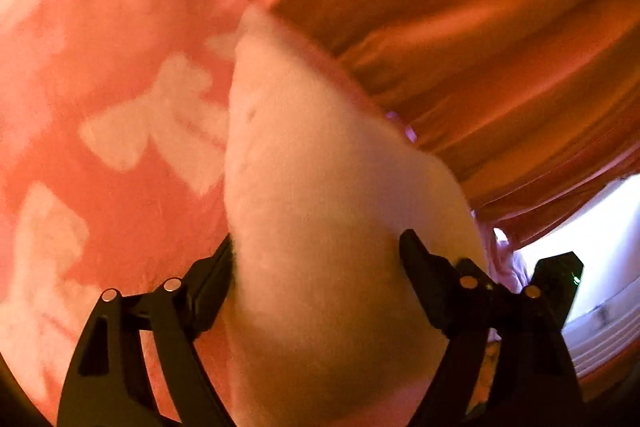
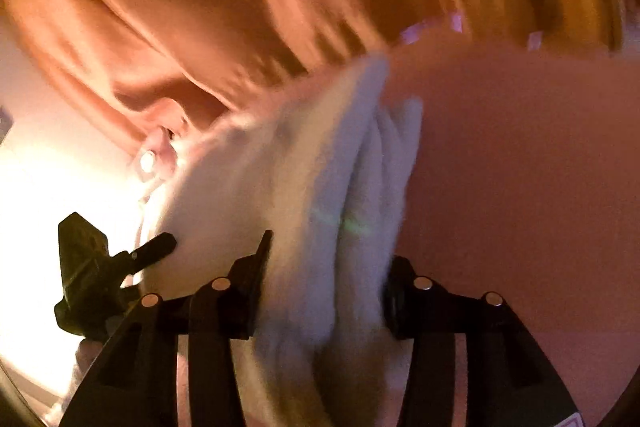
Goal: Fold small clothes
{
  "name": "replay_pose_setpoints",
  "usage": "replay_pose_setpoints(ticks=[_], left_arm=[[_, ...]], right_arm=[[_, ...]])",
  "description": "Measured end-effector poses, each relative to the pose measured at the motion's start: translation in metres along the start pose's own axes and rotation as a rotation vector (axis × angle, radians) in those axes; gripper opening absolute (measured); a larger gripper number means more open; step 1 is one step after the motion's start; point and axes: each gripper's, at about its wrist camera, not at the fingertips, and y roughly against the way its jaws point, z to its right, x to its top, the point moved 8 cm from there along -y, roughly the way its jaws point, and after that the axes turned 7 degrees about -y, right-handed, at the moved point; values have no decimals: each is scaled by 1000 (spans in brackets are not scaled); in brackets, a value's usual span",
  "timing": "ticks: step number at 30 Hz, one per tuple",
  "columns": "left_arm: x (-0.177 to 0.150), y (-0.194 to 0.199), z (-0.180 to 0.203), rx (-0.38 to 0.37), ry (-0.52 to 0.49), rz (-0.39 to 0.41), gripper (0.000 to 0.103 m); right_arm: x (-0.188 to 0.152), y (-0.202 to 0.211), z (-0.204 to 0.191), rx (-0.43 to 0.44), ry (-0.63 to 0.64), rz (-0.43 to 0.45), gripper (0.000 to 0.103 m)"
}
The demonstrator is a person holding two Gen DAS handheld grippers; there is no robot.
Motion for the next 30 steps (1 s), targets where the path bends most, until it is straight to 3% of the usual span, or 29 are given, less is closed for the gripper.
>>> replay_pose_setpoints(ticks=[1,3,4,8,11,17,22,30], left_arm=[[0,4,4,38,-38,13,82],[-6,7,14,82,-94,12,82],[-12,9,19,128,-118,3,82],[-27,34,41,251,-204,16,87],[-42,54,59,327,-228,23,92],[-74,61,88,487,-397,22,95],[-111,56,94,504,-398,-36,95],[-139,43,85,545,-400,-65,95]], right_arm=[[-5,-2,5,-32,10,-12,61],[-22,-19,16,-139,55,-79,61],[-27,-19,16,-151,61,-77,60],[-23,37,4,-197,54,41,61],[-29,77,-8,-258,78,116,74],[-77,115,-11,-361,101,194,83],[-111,121,12,-421,69,166,83],[-130,118,38,-464,67,146,85]])
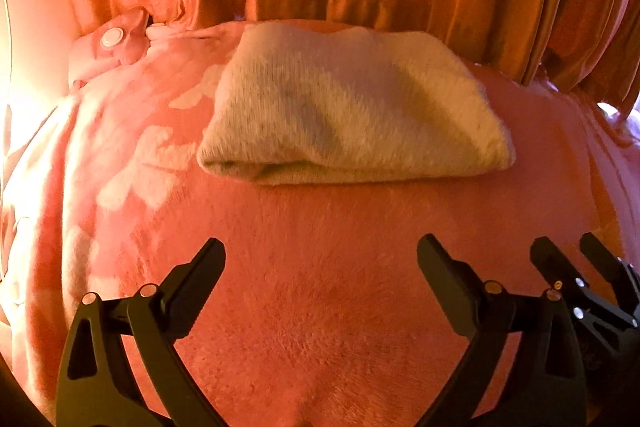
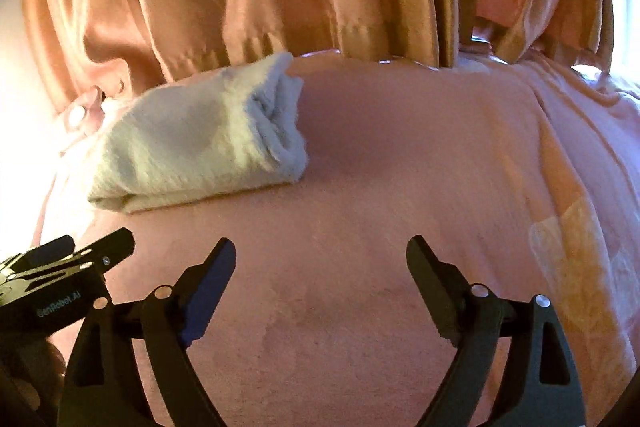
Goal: Fold small clothes
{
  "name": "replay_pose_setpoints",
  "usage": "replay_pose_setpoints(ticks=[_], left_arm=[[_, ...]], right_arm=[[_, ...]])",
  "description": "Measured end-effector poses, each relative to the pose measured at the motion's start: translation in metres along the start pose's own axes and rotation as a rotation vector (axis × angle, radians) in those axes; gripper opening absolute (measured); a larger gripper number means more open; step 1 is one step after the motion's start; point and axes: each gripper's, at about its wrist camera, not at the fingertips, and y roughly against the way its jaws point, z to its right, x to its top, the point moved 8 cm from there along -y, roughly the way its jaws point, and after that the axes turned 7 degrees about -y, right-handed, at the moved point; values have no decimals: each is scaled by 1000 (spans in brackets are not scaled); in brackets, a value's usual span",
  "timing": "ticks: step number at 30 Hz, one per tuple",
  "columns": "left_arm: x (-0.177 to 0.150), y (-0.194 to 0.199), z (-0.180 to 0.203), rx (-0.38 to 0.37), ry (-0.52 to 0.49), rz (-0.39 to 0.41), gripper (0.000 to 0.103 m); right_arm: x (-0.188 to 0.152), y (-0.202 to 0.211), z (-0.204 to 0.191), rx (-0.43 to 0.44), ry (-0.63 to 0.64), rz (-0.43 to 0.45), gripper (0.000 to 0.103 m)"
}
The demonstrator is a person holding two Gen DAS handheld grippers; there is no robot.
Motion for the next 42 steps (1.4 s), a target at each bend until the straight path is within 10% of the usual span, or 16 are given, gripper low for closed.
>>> replay_pose_setpoints(ticks=[42], left_arm=[[-20,-14,-7,44,32,-25,95]], right_arm=[[-16,-2,-22,-40,58,-16,86]])
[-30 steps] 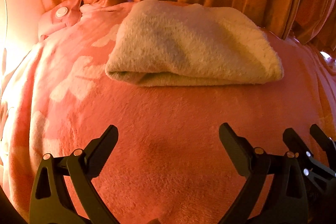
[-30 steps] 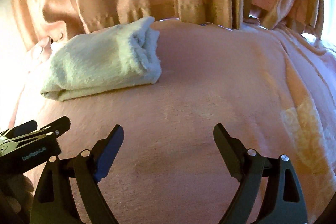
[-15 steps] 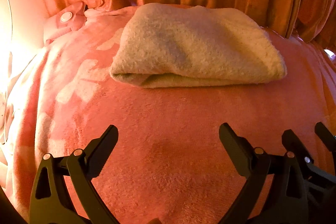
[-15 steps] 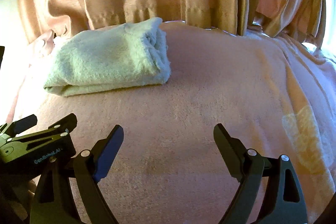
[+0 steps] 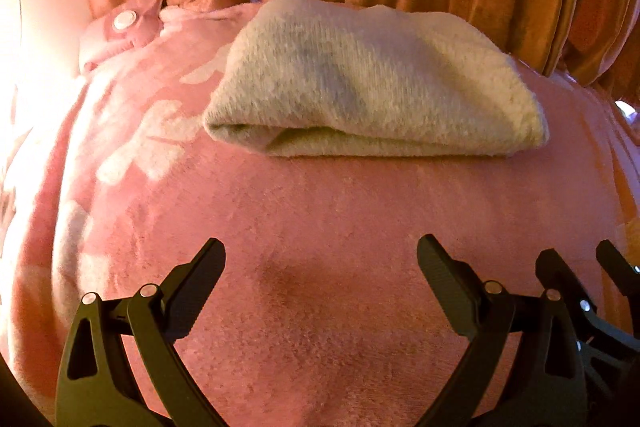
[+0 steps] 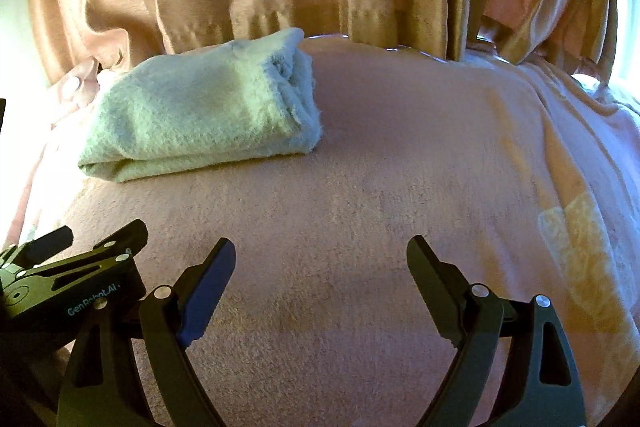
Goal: Fold small clothes
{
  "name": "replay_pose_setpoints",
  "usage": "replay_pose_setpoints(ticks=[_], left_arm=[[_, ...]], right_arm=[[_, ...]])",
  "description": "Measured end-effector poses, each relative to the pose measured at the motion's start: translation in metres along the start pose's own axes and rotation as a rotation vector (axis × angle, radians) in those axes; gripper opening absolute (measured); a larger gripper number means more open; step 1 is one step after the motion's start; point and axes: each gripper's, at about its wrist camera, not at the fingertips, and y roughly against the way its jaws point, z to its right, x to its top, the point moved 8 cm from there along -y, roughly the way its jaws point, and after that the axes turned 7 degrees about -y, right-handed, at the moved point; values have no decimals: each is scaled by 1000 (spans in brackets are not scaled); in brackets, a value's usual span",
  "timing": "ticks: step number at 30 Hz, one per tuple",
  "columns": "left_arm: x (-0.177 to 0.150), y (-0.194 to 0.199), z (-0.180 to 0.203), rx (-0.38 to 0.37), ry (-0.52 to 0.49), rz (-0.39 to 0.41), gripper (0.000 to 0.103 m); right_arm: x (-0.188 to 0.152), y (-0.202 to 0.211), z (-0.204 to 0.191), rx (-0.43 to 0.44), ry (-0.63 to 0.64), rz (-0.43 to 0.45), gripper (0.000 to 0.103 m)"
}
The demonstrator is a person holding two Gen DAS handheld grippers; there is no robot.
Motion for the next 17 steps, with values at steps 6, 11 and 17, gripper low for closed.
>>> replay_pose_setpoints(ticks=[6,11,17], left_arm=[[-5,1,-2,42,9,15,98],[-6,3,-2,59,11,21,98],[-12,0,-4,52,40,3,98]], right_arm=[[0,-1,2,2,4,0,86],[-1,-1,2,-1,-7,-3,86],[-6,0,1,-16,-8,6,86]])
